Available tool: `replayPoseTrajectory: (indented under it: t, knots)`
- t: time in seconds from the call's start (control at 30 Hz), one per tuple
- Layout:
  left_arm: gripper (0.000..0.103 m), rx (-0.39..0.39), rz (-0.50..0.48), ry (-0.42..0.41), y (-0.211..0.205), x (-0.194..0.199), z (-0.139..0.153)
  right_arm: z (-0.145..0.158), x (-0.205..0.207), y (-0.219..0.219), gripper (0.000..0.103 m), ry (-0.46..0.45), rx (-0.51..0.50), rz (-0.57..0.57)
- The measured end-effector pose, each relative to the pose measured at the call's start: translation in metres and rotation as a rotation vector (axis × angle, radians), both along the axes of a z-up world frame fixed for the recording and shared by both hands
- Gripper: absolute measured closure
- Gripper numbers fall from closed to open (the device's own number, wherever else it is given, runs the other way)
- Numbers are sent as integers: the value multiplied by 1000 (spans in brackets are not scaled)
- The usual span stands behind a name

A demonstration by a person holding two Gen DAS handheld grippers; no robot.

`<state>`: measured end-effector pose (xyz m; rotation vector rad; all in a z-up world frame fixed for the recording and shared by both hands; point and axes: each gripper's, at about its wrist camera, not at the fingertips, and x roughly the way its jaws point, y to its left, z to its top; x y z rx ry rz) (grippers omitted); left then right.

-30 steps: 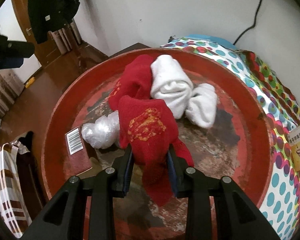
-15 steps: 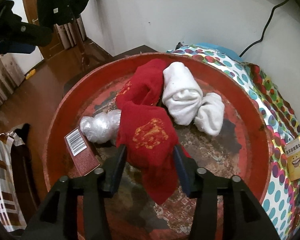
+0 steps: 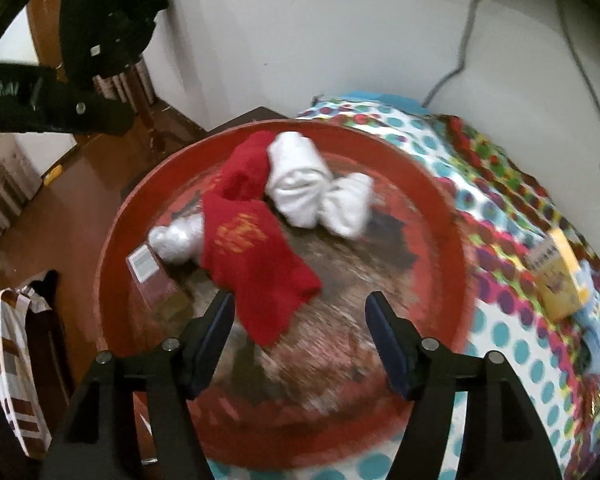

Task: Organize objects
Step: 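Move both grippers back over the cloth toward the remaining items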

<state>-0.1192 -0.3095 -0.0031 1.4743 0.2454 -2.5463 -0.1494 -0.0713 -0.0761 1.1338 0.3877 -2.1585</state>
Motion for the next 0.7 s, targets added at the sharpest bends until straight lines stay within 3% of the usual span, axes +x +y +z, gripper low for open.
replayPoseTrajectory:
  t: [0.33,0.7]
  knots:
    - [52,-1,-138,-17,54,-10,-6,13,6,60,36,15,-4,-180]
    - [52,-32,-319,-67,128,-18,-27,10,-7,193,34,26,35,-456]
